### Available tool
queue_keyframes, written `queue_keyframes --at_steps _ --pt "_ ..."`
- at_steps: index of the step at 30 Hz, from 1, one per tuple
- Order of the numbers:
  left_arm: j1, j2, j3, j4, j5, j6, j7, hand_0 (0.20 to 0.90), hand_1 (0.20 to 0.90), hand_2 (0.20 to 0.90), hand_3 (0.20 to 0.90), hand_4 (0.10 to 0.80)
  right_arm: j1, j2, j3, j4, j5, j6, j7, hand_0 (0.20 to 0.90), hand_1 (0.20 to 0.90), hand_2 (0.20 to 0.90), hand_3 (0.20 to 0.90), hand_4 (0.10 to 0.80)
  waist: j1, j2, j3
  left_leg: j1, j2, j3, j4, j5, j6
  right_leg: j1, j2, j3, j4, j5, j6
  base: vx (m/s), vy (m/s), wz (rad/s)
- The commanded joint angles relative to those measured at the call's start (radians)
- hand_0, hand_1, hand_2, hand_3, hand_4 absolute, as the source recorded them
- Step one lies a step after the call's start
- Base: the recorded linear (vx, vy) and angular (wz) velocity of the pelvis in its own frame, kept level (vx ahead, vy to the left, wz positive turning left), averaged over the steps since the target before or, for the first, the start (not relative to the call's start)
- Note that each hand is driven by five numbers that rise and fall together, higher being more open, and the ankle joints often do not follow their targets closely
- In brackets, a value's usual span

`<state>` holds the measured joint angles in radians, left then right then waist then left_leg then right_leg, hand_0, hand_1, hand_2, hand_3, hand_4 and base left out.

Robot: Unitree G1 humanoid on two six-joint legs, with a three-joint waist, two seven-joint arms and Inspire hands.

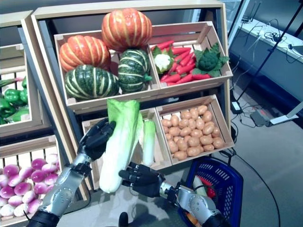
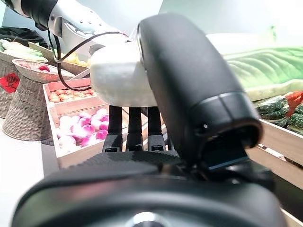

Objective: Put vegetables into the basket

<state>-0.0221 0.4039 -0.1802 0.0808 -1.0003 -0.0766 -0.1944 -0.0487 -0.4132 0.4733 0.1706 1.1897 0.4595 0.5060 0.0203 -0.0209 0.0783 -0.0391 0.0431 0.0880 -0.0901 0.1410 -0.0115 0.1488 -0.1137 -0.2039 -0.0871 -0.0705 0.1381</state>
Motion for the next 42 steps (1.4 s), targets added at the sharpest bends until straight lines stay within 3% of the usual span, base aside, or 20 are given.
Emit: queue_keyframes --at_steps 1,15,16,17,18,31,42 --pt "-0.154 -0.038 -0.052 -0.017 -0.039 -0.067 -0.089 0.300 0.300 0.300 0.300 0.400 -0.110 0.127 -0.012 -0.107 0.167 -0.089 0.106 0.300 0.300 0.300 0.300 0.400 0.012 -0.023 -0.054 0.100 0.061 0.011 0.003 -0.139 -0.061 -0.067 -0.094 0.020 0.000 0.115 0.021 0.000 0.000 0.00" --pt "-0.153 -0.038 -0.047 -0.009 -0.051 -0.024 -0.097 0.300 0.300 0.300 0.300 0.400 -0.107 0.127 -0.045 -0.115 0.203 -0.145 0.096 0.300 0.300 0.300 0.300 0.400 0.007 -0.017 -0.050 0.103 0.064 0.014 0.003 -0.139 -0.060 -0.066 -0.091 0.026 0.001 0.112 0.020 0.000 0.000 0.00" --pt "-0.149 -0.037 -0.046 -0.010 -0.052 -0.017 -0.101 0.396 0.396 0.396 0.396 0.464 -0.104 0.126 -0.051 -0.120 0.204 -0.152 0.096 0.300 0.300 0.300 0.300 0.400 0.006 -0.017 -0.050 0.103 0.065 0.014 0.003 -0.139 -0.061 -0.066 -0.090 0.027 0.000 0.113 0.019 0.000 0.000 0.00" --pt "-0.146 -0.035 -0.044 -0.012 -0.052 -0.010 -0.105 0.853 0.853 0.853 0.853 0.769 -0.100 0.124 -0.057 -0.123 0.199 -0.156 0.101 0.300 0.300 0.300 0.300 0.400 0.005 -0.016 -0.050 0.105 0.065 0.016 0.003 -0.139 -0.060 -0.066 -0.089 0.028 0.001 0.112 0.019 0.000 0.000 0.00" --pt "-0.144 -0.035 -0.044 -0.013 -0.048 -0.008 -0.104 0.900 0.900 0.900 0.900 0.800 -0.099 0.123 -0.061 -0.128 0.193 -0.160 0.104 0.300 0.300 0.300 0.300 0.400 0.003 -0.016 -0.049 0.106 0.066 0.016 0.003 -0.140 -0.060 -0.066 -0.088 0.030 0.001 0.111 0.019 0.000 0.000 0.00" --pt "-0.119 -0.013 0.002 -0.024 -0.069 0.038 -0.152 0.900 0.900 0.900 0.900 0.800 -0.059 0.052 -0.187 -0.179 0.169 -0.247 0.067 0.300 0.300 0.300 0.300 0.400 -0.014 -0.015 -0.041 0.105 0.078 0.031 0.003 -0.139 -0.065 -0.072 -0.077 0.042 0.000 0.111 0.019 0.000 -0.002 0.00" --pt "-0.079 -0.008 0.068 -0.042 -0.063 0.064 -0.163 0.900 0.900 0.900 0.900 0.800 -0.011 0.015 -0.402 -0.171 0.161 -0.408 -0.104 0.300 0.300 0.300 0.300 0.400 -0.035 -0.018 -0.026 0.103 0.089 0.045 0.003 -0.140 -0.067 -0.079 -0.062 0.052 0.000 0.112 0.017 -0.003 -0.017 -0.05"
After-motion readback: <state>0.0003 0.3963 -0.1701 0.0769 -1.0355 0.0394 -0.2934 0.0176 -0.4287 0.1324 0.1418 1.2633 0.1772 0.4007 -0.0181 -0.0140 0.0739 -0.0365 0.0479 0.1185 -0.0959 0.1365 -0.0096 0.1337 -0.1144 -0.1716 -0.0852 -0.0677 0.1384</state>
